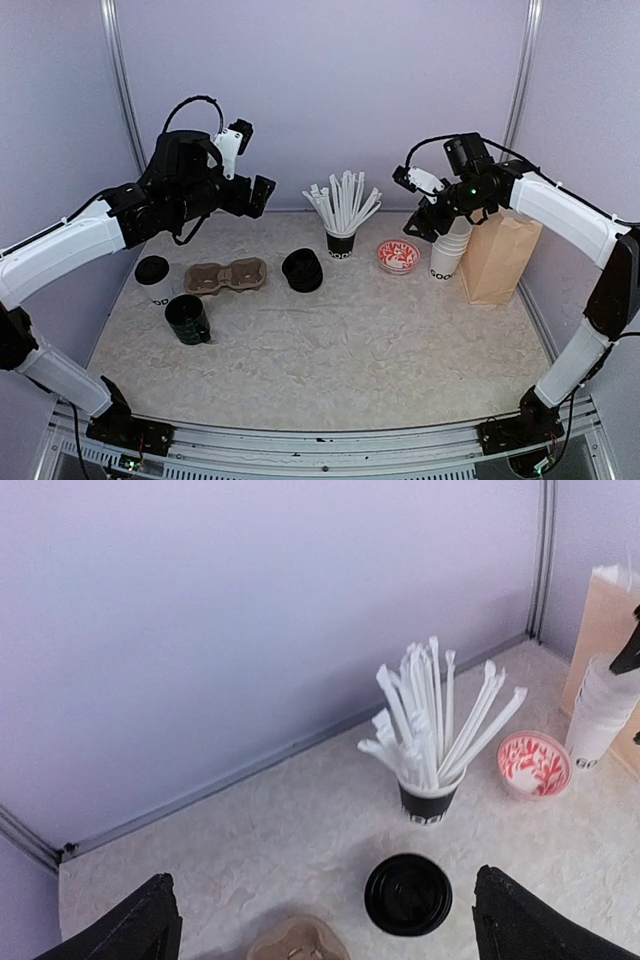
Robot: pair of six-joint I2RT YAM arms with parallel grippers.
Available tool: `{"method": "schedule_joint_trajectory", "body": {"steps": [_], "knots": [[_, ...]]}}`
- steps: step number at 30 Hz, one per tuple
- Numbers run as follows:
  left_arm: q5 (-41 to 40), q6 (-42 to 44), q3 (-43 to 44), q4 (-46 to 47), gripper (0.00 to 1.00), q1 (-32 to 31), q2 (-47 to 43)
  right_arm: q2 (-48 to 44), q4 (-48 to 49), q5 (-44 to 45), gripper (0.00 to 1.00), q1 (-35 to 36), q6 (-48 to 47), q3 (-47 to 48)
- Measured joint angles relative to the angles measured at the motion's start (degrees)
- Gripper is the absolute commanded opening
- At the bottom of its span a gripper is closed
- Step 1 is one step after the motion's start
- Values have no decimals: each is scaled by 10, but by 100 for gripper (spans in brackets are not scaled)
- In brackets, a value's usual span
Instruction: Pack the takeout coffee
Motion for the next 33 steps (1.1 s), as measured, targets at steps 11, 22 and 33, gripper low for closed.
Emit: {"method": "schedule_joint_trajectory", "body": {"steps": [11,22,33], "knots": [[26,3,-66,175,99,0,-59,34,-34,107,53,-87,20,47],[16,16,-82,190,99,-2,-43,83,-101,75,44,-113,52,83],[-1,42,-82,181,99,-4,-32,106,-126,59,17,-114,66,84]]}}
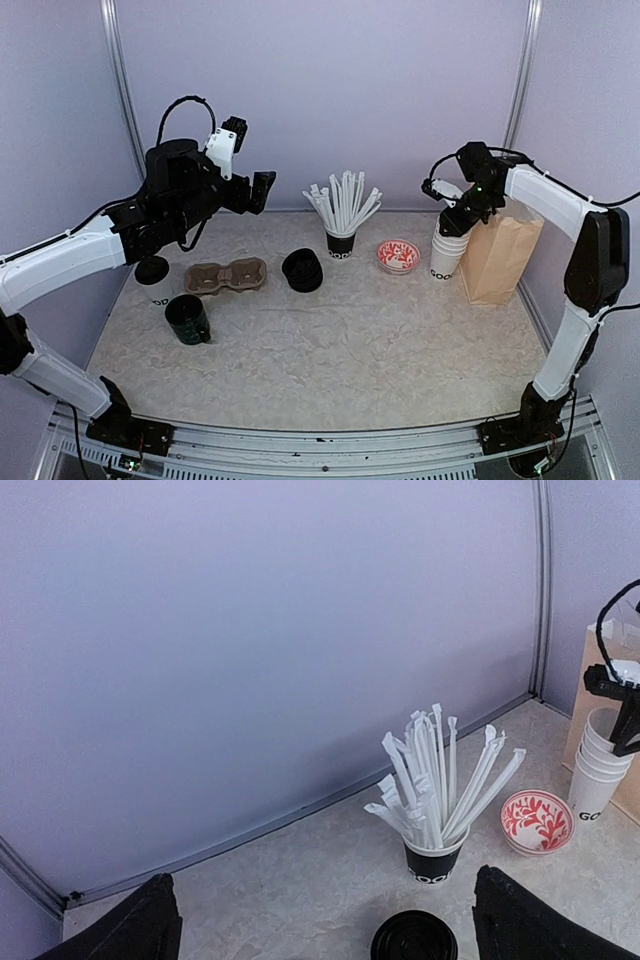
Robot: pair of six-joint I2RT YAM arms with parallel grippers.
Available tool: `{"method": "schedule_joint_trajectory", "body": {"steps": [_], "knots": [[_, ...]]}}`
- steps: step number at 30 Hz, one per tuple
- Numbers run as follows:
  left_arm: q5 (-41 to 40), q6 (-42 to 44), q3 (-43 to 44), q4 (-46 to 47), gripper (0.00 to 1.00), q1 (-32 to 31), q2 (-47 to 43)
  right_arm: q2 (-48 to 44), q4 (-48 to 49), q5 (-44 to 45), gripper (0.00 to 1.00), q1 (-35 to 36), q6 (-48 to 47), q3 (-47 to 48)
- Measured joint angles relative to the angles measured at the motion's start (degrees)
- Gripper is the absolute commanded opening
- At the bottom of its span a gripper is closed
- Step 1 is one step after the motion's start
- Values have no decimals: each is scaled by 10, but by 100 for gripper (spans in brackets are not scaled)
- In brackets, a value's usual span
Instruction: Pack the takeout coffee
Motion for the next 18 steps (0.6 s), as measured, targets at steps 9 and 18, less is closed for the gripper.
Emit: {"method": "schedule_joint_trajectory", "body": {"steps": [9,18], "knots": [[13,12,0,-1,99,-2,0,12,-11,-10,3,0,3,9],[28,14,0,-9,99,-4,0,12,-20,-24,0,0,6,12]]}}
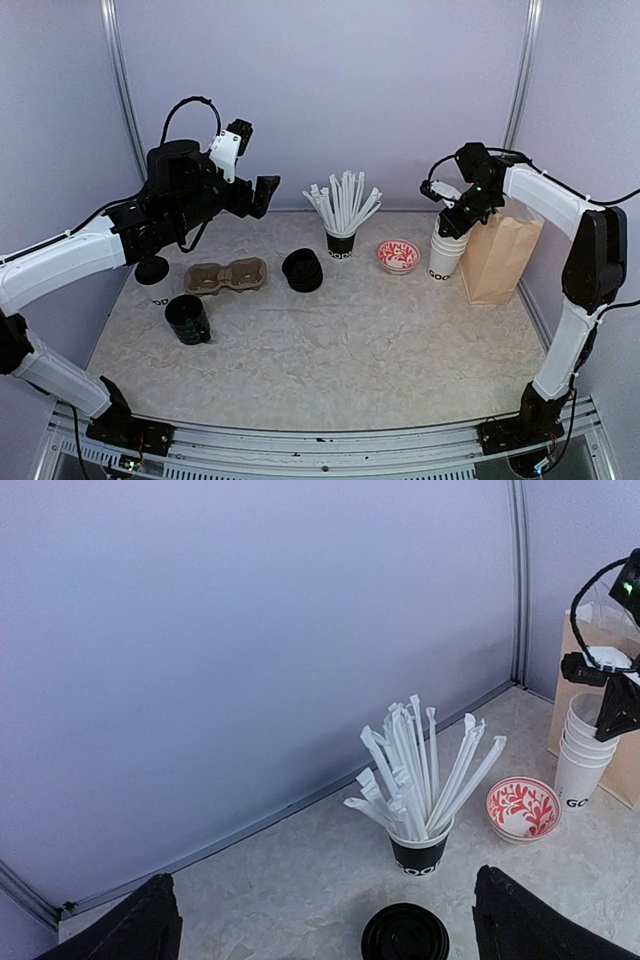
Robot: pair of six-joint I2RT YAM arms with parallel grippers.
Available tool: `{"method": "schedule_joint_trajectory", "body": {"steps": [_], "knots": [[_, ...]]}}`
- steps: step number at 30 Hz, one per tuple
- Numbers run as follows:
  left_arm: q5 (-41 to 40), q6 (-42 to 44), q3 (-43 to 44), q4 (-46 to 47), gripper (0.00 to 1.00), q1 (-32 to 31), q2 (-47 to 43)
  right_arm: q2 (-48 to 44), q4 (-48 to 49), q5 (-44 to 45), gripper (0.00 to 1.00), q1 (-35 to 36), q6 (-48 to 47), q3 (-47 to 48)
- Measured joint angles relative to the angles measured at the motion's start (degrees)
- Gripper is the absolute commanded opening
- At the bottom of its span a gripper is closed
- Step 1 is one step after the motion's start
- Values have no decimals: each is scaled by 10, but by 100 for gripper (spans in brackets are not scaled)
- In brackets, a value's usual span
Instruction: Pack the takeout coffee
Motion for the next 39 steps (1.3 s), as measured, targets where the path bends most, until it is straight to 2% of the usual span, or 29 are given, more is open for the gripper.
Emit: {"method": "schedule_joint_trajectory", "body": {"steps": [1,3,10,22,30,39], "knots": [[0,0,0,-1,99,0,0,0,-2,-2,0,0,0,1],[1,2,0,-2,99,-2,0,0,-5,-6,14,0,1,3],[5,10,0,-8,99,-9,5,0,-9,-16,0,0,7,6],[5,12,0,-14,99,-13,10,-2,-22,-19,0,0,7,22],[2,8,-12,-3,99,-13,8,-51,-26,-10,0,0,2,24],[0,9,9,-40,95,-13,9,-80,-36,-67,0,1,-22,46]]}}
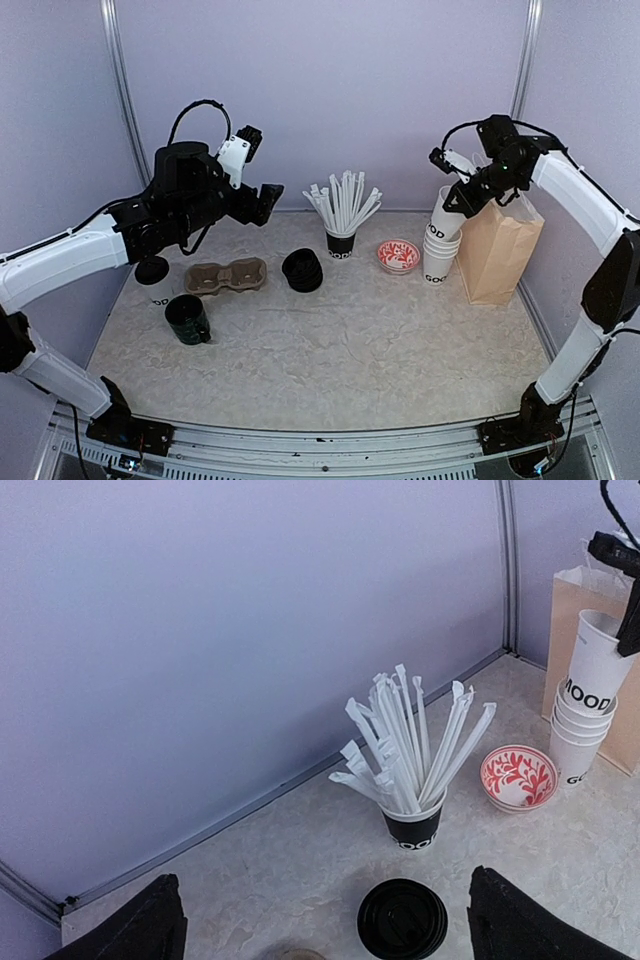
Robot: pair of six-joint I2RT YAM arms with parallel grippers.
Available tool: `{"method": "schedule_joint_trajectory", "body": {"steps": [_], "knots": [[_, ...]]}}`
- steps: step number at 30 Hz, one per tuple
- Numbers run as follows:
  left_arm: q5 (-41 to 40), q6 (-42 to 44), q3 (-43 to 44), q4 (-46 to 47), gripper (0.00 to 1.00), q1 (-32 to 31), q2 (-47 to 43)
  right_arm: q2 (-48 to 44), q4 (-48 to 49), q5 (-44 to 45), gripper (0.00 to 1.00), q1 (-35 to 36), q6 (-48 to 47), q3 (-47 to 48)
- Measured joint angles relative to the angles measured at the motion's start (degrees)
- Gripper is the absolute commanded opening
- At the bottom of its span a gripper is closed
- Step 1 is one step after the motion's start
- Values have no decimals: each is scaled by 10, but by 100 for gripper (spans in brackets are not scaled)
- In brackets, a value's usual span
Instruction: Pack the takeout coffee
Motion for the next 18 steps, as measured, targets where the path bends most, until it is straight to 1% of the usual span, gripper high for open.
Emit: {"method": "schedule_joint_trajectory", "body": {"steps": [7,11,13,15,18], "knots": [[-1,1,23,-33,93,0,14,-97,8,-14,0,13,-22,-37],[0,0,26,-50,93,0,26,-124,10,-17,0,41,-43,-45],[-1,-2,30,-62,90,0,32,-129,11,-25,0,60,-58,-54],[-3,-13,42,-81,84,1,40,-132,14,-33,0,94,-79,-75],[3,-44,91,-131,78,14,65,-136,21,-35,0,180,-116,-123]]}}
